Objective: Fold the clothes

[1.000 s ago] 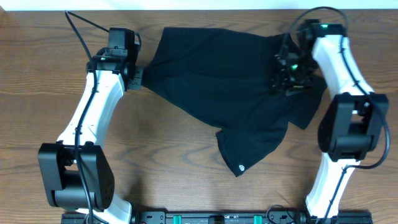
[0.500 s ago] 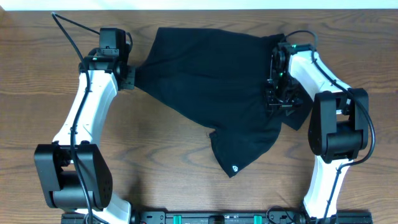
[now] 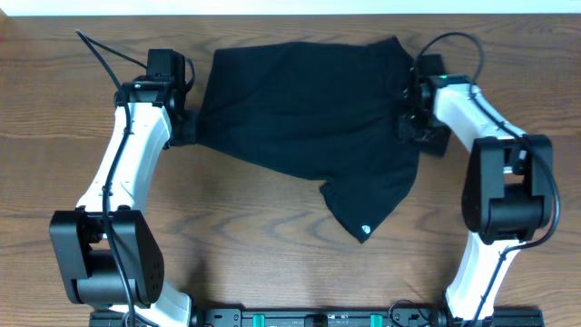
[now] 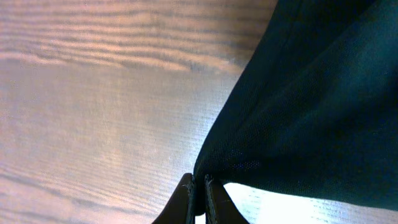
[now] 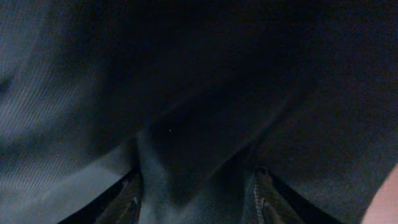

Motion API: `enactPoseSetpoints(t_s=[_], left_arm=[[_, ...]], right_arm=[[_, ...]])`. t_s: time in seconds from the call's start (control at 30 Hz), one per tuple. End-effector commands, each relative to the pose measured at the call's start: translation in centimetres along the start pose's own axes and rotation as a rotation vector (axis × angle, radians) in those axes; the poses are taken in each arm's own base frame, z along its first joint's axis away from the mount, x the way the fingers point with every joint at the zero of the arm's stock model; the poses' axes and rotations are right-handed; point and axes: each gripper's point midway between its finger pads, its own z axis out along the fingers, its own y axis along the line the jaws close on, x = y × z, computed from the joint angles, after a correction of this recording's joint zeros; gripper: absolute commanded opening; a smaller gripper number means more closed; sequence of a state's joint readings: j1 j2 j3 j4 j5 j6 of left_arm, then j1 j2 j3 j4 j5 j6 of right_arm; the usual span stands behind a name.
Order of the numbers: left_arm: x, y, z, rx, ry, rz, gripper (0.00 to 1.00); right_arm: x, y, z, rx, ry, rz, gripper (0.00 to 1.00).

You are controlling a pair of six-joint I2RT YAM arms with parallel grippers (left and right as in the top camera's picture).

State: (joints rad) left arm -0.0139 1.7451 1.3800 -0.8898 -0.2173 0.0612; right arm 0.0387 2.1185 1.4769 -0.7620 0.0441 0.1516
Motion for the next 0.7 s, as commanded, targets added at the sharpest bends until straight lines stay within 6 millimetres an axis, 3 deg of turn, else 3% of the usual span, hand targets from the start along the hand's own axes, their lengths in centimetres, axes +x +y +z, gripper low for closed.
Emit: enactPoseSetpoints(t_s=[0.0, 0.17, 0.33, 0.47, 0.67], left_arm=[[0.3, 0.9, -0.2, -0.028, 0.01, -0.044, 0.06], [0.5, -0.1, -0.2, 0.027, 0.017, -0.045, 0.06], [0.5, -0.6, -0.2, 0.054, 0.018, -0.045, 0.06], [0.5, -0.6, -0.2, 0.054, 0.019, -0.045, 0.06], [0.5, -0.6, -0.2, 0.054, 0.02, -0.045, 0.06]], right_arm=[[0.3, -3.3, 2.9, 0.013, 0.018, 0.008, 0.57], [-2.9, -3.5, 2.5, -0.069, -0.1, -0.038, 0.62], [-4.0, -2.8, 0.3, -0.103, -0.092, -0.055, 0.71], [-3.7, -0.8, -4.0, -0.209, -0.022, -0.054, 0.79], [-0.7, 1.4, -9.4, -0.251, 0.07, -0.059, 0.78]])
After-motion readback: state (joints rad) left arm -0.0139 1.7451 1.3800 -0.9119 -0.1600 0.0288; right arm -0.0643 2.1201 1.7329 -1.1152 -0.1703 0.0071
